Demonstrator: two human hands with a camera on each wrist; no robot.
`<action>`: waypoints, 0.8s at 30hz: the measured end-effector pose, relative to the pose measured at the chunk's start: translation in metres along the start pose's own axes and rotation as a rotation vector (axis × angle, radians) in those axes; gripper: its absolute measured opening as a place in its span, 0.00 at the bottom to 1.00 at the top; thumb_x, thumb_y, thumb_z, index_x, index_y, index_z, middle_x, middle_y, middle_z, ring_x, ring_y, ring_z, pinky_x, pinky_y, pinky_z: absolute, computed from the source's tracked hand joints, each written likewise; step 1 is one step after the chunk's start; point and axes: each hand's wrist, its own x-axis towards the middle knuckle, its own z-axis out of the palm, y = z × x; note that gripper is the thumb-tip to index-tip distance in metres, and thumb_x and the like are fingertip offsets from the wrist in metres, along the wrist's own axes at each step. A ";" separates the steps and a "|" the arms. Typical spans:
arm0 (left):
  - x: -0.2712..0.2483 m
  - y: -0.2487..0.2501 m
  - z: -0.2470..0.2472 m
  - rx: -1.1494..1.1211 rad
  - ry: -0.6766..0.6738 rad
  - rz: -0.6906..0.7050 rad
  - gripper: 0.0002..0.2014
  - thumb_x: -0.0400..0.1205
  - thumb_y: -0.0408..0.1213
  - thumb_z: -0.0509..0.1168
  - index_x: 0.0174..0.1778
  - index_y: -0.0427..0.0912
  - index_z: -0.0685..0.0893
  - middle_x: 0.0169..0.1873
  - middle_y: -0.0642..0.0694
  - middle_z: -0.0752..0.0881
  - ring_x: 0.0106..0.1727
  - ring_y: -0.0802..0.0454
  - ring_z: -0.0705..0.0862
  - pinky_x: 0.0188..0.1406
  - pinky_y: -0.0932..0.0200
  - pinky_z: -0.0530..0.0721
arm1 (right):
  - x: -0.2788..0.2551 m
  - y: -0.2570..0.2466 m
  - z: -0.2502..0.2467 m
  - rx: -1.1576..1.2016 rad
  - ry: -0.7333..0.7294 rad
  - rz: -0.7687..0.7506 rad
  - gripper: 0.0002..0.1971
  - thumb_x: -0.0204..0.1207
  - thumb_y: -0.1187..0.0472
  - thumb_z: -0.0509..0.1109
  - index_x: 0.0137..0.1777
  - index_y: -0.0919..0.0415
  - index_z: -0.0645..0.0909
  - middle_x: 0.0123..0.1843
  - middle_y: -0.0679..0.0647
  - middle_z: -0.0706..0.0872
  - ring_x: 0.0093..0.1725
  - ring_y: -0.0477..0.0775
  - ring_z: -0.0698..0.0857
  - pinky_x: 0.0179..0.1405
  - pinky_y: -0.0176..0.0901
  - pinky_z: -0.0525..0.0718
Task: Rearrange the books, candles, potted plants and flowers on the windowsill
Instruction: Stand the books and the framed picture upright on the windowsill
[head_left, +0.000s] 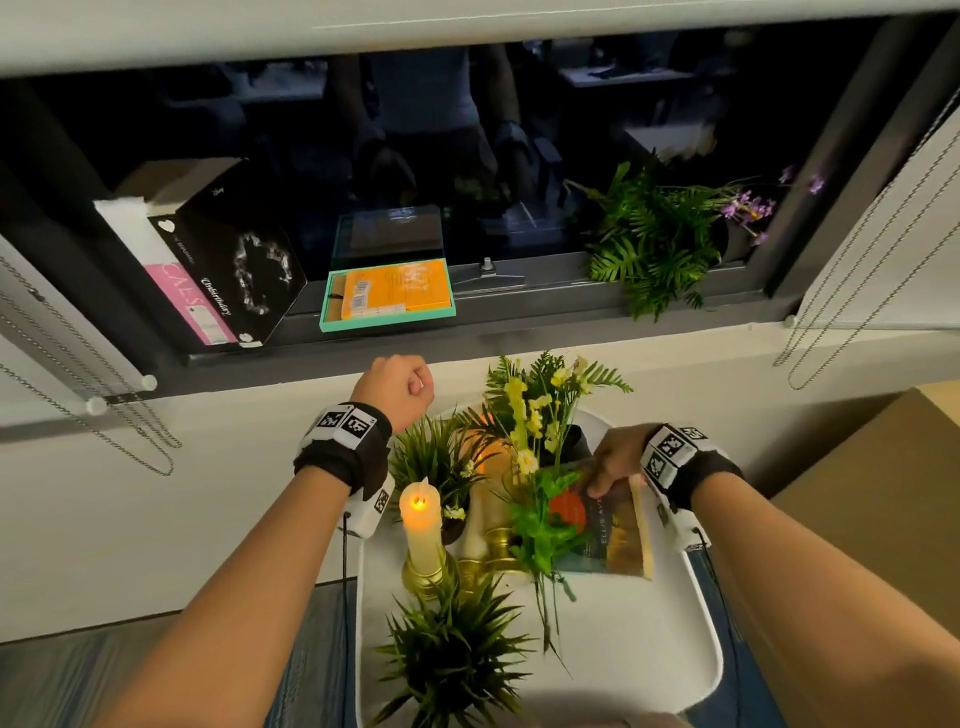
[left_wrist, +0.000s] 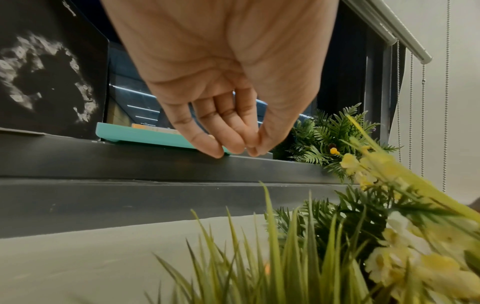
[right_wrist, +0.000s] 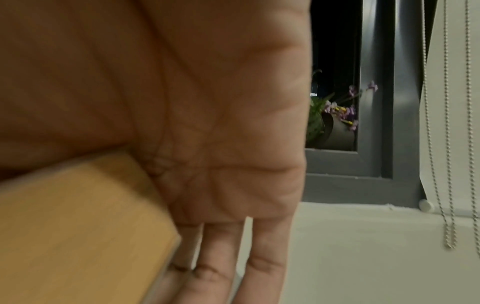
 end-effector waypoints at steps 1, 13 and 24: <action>0.001 0.000 0.001 0.002 -0.004 0.003 0.06 0.75 0.31 0.63 0.35 0.44 0.84 0.27 0.46 0.79 0.33 0.49 0.79 0.39 0.50 0.85 | -0.004 -0.001 -0.005 -0.003 0.005 0.001 0.16 0.60 0.41 0.78 0.39 0.52 0.86 0.38 0.48 0.86 0.42 0.53 0.83 0.42 0.41 0.77; 0.006 -0.002 0.004 -0.021 -0.012 -0.004 0.05 0.75 0.32 0.65 0.35 0.44 0.85 0.26 0.50 0.78 0.33 0.50 0.79 0.35 0.59 0.77 | -0.038 -0.020 -0.050 -0.105 -0.016 -0.102 0.13 0.67 0.47 0.77 0.44 0.54 0.82 0.36 0.43 0.81 0.48 0.52 0.81 0.45 0.43 0.77; 0.017 -0.005 -0.007 -0.038 0.018 0.045 0.08 0.74 0.31 0.65 0.32 0.47 0.84 0.23 0.53 0.76 0.30 0.53 0.77 0.39 0.60 0.79 | -0.092 -0.025 -0.118 -0.091 0.351 -0.224 0.10 0.63 0.45 0.78 0.35 0.47 0.83 0.34 0.43 0.86 0.40 0.48 0.84 0.33 0.38 0.74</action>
